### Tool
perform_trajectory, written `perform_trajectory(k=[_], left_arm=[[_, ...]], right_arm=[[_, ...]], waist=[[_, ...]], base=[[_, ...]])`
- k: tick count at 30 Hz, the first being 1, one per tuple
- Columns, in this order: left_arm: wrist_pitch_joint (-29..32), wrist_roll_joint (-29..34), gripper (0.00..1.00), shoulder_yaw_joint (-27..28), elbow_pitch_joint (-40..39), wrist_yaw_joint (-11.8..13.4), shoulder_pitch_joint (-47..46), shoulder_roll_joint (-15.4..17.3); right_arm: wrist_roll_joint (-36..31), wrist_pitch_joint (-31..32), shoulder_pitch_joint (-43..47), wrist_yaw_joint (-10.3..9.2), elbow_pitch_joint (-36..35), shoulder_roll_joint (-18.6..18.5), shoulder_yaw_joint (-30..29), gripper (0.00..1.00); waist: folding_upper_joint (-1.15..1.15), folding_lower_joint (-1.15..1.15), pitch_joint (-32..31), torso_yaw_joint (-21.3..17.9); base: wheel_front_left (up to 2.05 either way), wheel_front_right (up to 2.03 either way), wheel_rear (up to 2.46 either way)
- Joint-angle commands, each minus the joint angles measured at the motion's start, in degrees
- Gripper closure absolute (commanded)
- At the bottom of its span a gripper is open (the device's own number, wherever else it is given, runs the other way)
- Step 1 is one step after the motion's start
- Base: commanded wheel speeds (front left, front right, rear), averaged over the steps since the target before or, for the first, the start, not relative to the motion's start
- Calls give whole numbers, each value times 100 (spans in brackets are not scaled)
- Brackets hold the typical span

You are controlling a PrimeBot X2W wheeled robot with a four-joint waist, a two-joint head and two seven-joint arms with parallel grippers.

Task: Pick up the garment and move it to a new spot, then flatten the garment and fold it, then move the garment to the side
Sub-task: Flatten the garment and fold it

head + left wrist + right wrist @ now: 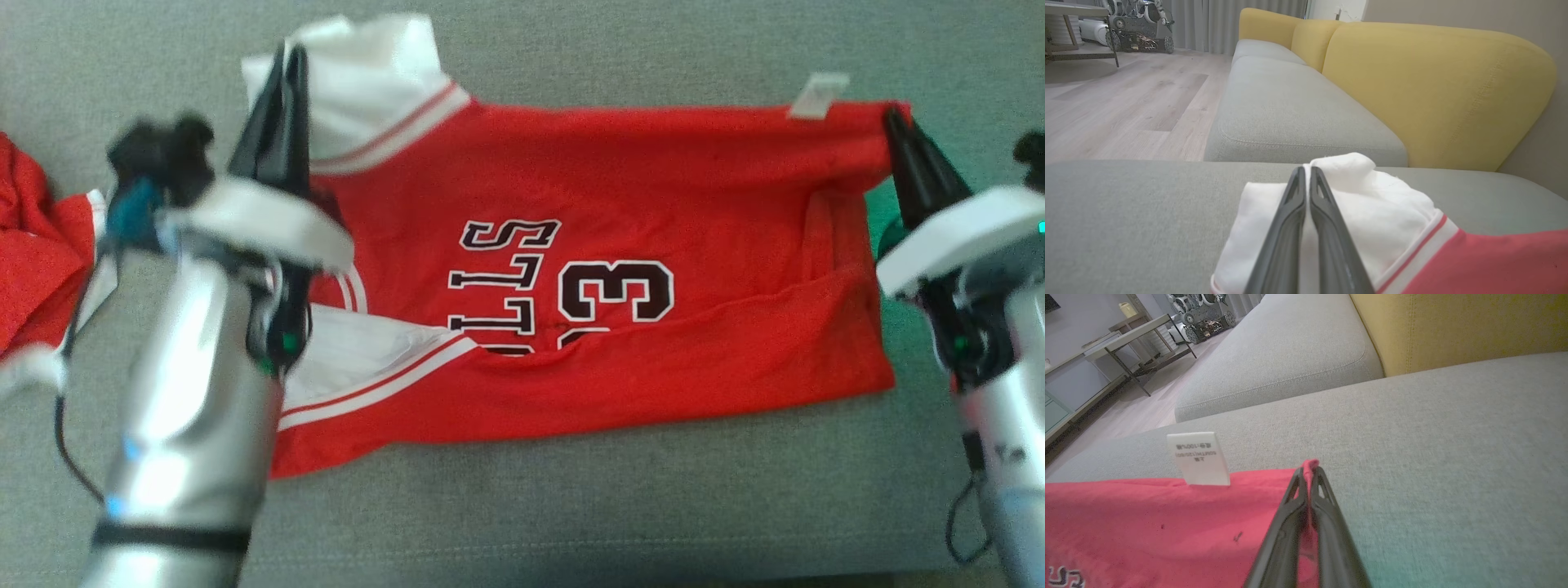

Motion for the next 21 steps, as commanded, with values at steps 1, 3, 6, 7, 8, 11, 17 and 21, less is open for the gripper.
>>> perform_trajectory(k=[1,3,6,7,8,11,17,21], left_arm=[[-68,28,100,210,-463,44,242,234],[-68,23,100,209,-821,94,669,256],[-2,-7,100,215,-1262,217,1262,292],[53,-16,100,199,-1384,247,1445,303],[110,-36,100,181,-1494,270,1616,300],[272,-112,100,145,-1687,334,2039,289],[462,-291,100,119,-1606,399,2500,232],[589,-446,3,115,-1395,397,2641,177]], right_arm=[[40,12,201,-4,-334,-92,9,100],[111,72,460,-4,-526,-79,-41,100],[102,108,800,-4,-759,-25,-125,100],[90,123,903,-4,-818,6,-157,100],[59,147,1003,-4,-862,34,-192,100],[-25,195,1270,-4,-978,155,-271,100],[-249,209,1653,-4,-1082,398,-404,86],[-389,235,1902,-4,-1096,586,-500,0]], waist=[[0,0,-39,-19],[0,0,-65,-18],[0,0,-97,-35],[0,0,-104,-40],[0,0,-107,-40],[0,0,-119,-38],[0,0,-163,-54],[0,0,-216,-74]], base=[[0,0,0],[0,0,0],[0,0,0],[0,0,0],[0,0,0],[0,0,0],[0,0,0],[0,0,0]])
